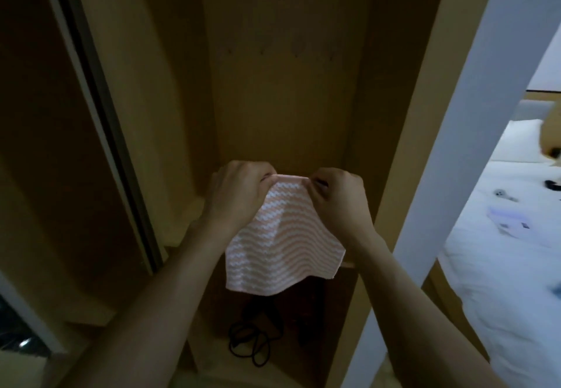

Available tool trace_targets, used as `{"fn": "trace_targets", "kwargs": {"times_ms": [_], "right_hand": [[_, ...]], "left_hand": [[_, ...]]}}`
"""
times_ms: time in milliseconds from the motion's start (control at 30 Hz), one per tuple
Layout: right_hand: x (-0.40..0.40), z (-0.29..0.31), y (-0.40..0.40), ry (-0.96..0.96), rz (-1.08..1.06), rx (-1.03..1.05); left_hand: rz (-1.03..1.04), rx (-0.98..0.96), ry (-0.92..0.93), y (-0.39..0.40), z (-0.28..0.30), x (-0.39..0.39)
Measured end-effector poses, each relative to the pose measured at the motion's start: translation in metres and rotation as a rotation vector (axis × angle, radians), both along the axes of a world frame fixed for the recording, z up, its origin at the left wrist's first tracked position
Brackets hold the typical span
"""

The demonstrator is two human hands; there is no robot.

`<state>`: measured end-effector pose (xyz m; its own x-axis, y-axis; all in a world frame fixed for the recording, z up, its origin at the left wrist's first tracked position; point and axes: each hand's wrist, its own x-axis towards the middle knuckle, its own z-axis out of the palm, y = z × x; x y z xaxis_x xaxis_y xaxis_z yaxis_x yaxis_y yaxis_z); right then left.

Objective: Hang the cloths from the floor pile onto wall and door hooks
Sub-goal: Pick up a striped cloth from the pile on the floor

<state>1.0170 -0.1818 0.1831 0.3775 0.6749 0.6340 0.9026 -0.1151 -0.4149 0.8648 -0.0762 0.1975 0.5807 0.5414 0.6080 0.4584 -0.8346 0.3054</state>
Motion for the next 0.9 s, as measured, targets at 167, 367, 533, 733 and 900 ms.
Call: {"fn": "trace_targets", "kwargs": {"times_ms": [167, 367, 533, 733, 900], "right_hand": [[0.008, 0.012, 0.054, -0.023, -0.134, -0.006], [0.012, 0.012, 0.104, 0.018, -0.280, 0.020], [0.032, 0.015, 0.131, 0.032, -0.361, 0.012], [0.070, 0.022, 0.167, 0.152, -0.392, -0.002], [0.116, 0.036, 0.204, 0.275, -0.415, -0.013]], "left_hand": [[-0.050, 0.041, 0.001, 0.063, 0.014, 0.021], [-0.140, 0.040, -0.011, 0.123, 0.021, 0.047], [-0.224, -0.038, -0.023, 0.157, 0.022, 0.075], [-0.244, -0.060, -0.018, 0.192, 0.023, 0.118], [-0.219, 0.003, 0.025, 0.225, 0.031, 0.166]]}}
